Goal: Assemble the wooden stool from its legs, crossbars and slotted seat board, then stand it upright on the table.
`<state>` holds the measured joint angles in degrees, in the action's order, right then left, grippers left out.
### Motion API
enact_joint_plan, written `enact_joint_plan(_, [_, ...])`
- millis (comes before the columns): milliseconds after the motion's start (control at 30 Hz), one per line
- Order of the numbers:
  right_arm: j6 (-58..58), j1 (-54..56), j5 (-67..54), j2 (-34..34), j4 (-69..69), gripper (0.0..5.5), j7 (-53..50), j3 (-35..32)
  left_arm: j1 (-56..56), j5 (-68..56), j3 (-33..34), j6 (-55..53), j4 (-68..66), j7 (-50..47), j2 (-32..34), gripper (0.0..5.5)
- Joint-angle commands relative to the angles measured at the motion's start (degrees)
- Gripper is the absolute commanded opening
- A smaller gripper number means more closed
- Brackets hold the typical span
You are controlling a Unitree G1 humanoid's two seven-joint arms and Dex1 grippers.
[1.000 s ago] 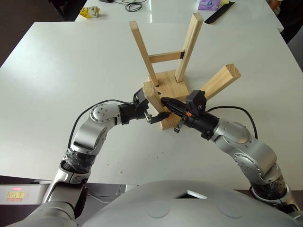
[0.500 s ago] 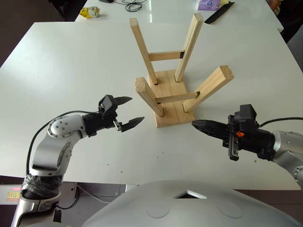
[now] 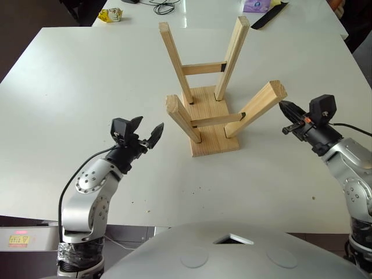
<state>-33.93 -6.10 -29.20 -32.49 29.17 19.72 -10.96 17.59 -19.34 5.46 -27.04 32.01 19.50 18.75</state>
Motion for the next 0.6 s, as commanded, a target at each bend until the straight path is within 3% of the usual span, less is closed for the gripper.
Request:
enact_joint_plan(33, [0.1, 3.75, 1.72, -0.03, -2.24, 0.0, -0.21, 0.15, 0.29, 4.19, -0.7, 2.46, -0.37, -4.2, -1.78, 3.45])
enact_joint_plan(200, [0.45, 5.07, 3.99, -0.72, -4.24, 0.0, -0.2, -1.28, -1.41, 5.51, 1.82, 5.1, 1.2, -8.09, -3.76, 3.45])
enact_joint_plan(367, [0.28, 6.61, 8.87, -0.53, -6.0, 0.0, -3.0, -1.37, -1.42, 9.52, 3.01, 8.88, 2.5, -7.08, -0.4, 3.45])
enact_joint_plan(500, [-3.99, 8.09, 10.71, 3.88, 0.99, 0.0, -5.68, 7.01, -4.67, 10.7, -0.75, 6.06, 3.24, -3.24, 3.22, 3.45])
enact_joint_plan(600, [-8.58, 11.46, 10.08, 11.0, 7.15, 0.0, -8.43, 17.79, -12.04, 11.3, -8.16, -0.73, 4.19, -2.31, 2.72, 3.45])
